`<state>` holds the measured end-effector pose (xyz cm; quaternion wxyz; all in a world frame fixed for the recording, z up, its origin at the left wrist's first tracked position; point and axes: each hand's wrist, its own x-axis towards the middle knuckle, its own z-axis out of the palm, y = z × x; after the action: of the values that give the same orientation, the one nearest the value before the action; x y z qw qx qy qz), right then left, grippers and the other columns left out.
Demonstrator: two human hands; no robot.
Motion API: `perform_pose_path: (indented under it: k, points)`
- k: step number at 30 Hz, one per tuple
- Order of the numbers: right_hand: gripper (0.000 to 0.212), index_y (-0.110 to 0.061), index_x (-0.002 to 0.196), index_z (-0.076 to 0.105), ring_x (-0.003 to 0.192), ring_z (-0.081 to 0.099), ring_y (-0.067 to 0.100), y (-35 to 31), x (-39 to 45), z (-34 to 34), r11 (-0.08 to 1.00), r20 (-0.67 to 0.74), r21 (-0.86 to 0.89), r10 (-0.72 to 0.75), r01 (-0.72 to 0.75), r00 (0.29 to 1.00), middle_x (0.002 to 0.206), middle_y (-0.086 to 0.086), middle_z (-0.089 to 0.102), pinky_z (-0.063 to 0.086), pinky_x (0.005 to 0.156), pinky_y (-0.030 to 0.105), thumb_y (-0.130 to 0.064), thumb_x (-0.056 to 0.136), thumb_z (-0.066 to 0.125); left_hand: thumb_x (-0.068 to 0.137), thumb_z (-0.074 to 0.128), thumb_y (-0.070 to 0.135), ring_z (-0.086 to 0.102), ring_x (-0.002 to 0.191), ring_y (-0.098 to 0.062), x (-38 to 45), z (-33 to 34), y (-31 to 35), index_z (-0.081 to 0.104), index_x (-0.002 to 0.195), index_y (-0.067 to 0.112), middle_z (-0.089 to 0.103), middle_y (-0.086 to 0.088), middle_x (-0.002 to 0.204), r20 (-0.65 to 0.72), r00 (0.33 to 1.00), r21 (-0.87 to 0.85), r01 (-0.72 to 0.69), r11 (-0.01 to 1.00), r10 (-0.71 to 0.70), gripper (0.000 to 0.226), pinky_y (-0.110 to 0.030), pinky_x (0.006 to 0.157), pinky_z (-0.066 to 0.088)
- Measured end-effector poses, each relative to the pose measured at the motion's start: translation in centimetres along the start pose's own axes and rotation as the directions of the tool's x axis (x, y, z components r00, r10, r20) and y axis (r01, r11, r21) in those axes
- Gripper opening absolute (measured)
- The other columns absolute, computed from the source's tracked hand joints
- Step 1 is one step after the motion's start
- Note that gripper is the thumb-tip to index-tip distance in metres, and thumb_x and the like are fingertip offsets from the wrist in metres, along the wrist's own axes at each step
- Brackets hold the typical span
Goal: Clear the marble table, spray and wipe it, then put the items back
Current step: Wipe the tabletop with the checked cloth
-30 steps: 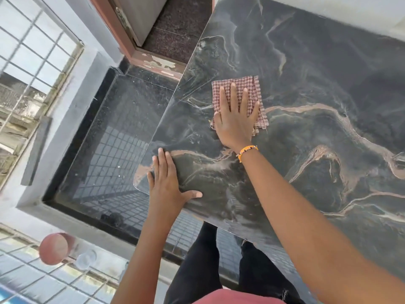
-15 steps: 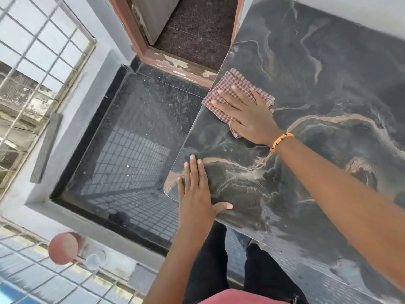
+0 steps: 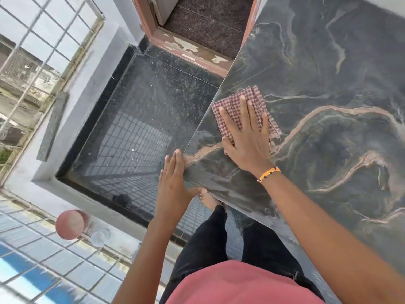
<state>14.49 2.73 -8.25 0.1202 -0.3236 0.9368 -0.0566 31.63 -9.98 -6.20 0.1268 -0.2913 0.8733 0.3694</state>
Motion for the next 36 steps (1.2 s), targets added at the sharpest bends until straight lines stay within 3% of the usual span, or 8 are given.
perform_pose_path:
  k: [6, 14, 18, 22, 25, 29, 31, 36]
  points:
    - [0.061, -0.039, 0.147, 0.019, 0.147, 0.002, 0.034, -0.5, 7.3, -1.3, 1.0, -0.023, -0.016, -0.014, 0.014, 1.0, 0.16, 0.013, 0.005, 0.001, 0.115, 0.058, -0.043, 0.089, 0.037, 0.062, 0.082, 0.038, 0.013, 0.145, -0.019, -0.2, 0.6, -0.9, 0.011, 0.149, 0.028, 0.03, 0.0, 0.153, -0.082, 0.995, -0.126, 0.051, 0.991, -0.061, 0.112, -0.041, 0.115, 0.018]
    - [0.063, -0.035, 0.148, 0.02, 0.148, 0.007, 0.031, -5.8, -1.2, 1.0, 0.933, 0.051, -0.027, -0.357, 0.358, 0.933, 0.16, 0.011, 0.01, 0.004, 0.116, 0.057, -0.043, 0.087, 0.034, 0.066, 0.08, 0.041, 0.039, 0.128, -0.021, -1.2, 1.8, -1.4, 0.014, 0.149, 0.022, 0.048, -0.001, 0.135, -0.177, 0.977, -0.129, 0.097, 0.987, -0.119, 0.108, -0.039, 0.108, 0.035]
    - [0.064, -0.036, 0.148, 0.017, 0.148, 0.004, 0.028, -7.3, -5.4, 2.4, 0.878, 0.076, 0.001, -0.477, 0.478, 0.876, 0.161, 0.007, 0.007, 0.0, 0.117, 0.055, -0.04, 0.087, 0.036, 0.069, 0.08, 0.018, 0.046, 0.122, -0.023, -2.0, 2.4, -1.9, 0.043, 0.133, 0.012, 0.053, -0.004, 0.126, -0.196, 0.978, -0.176, 0.042, 0.983, -0.077, 0.075, -0.037, 0.102, 0.04]
    - [0.067, -0.04, 0.148, 0.01, 0.148, 0.001, 0.025, -4.8, -7.8, 2.4, 0.877, 0.092, -0.029, -0.475, 0.479, 0.875, 0.161, 0.003, 0.001, 0.0, 0.118, 0.053, -0.042, 0.087, 0.036, 0.073, 0.075, 0.006, 0.041, 0.125, -0.015, -2.7, 2.5, -2.2, 0.035, 0.139, 0.014, 0.046, 0.0, 0.133, -0.182, 0.983, -0.17, -0.008, 0.985, -0.023, 0.078, -0.028, 0.1, 0.035]
    - [0.068, -0.043, 0.148, 0.007, 0.147, -0.002, 0.021, -1.4, -10.8, 2.3, 0.926, 0.086, -0.043, -0.371, 0.376, 0.925, 0.16, -0.001, -0.001, 0.0, 0.118, 0.052, -0.044, 0.085, 0.03, 0.08, 0.068, 0.001, 0.036, 0.133, -0.019, -3.1, 2.6, -1.9, 0.012, 0.15, 0.019, 0.037, -0.005, 0.145, -0.166, 0.985, -0.206, 0.02, 0.978, -0.055, 0.091, -0.029, 0.105, 0.033]
    - [0.068, -0.042, 0.148, 0.008, 0.148, 0.002, 0.022, 3.4, -14.9, 2.2, 0.986, 0.03, -0.045, -0.159, 0.161, 0.987, 0.161, 0.0, 0.004, 0.002, 0.118, 0.05, -0.037, 0.085, 0.034, 0.085, 0.062, 0.001, 0.028, 0.14, -0.022, -3.3, 3.0, -1.5, 0.004, 0.15, 0.023, 0.028, -0.008, 0.152, -0.141, 0.985, -0.281, 0.058, 0.958, -0.101, 0.09, -0.044, 0.113, 0.031]
    - [0.066, -0.041, 0.148, 0.011, 0.148, 0.005, 0.024, 4.4, -17.1, 2.2, 1.0, -0.008, -0.005, 0.024, -0.024, 1.0, 0.161, 0.001, 0.006, 0.005, 0.117, 0.051, -0.037, 0.085, 0.034, 0.086, 0.058, -0.002, 0.027, 0.14, -0.022, -3.5, 3.3, -1.5, 0.002, 0.15, 0.021, 0.027, -0.007, 0.152, -0.13, 0.987, -0.314, 0.052, 0.948, -0.097, 0.088, -0.047, 0.112, 0.033]
    - [0.066, -0.029, 0.15, 0.015, 0.147, 0.006, 0.036, -1.1, -18.8, 3.5, 0.881, -0.067, 0.101, 0.469, -0.462, 0.881, 0.16, 0.014, 0.007, 0.008, 0.112, 0.062, -0.036, 0.087, 0.031, 0.083, 0.042, -0.016, 0.034, 0.137, -0.014, -3.8, 3.3, -2.1, 0.009, 0.15, 0.027, 0.026, 0.002, 0.154, -0.122, 0.989, -0.418, 0.027, 0.908, -0.085, 0.086, -0.026, 0.102, 0.041]
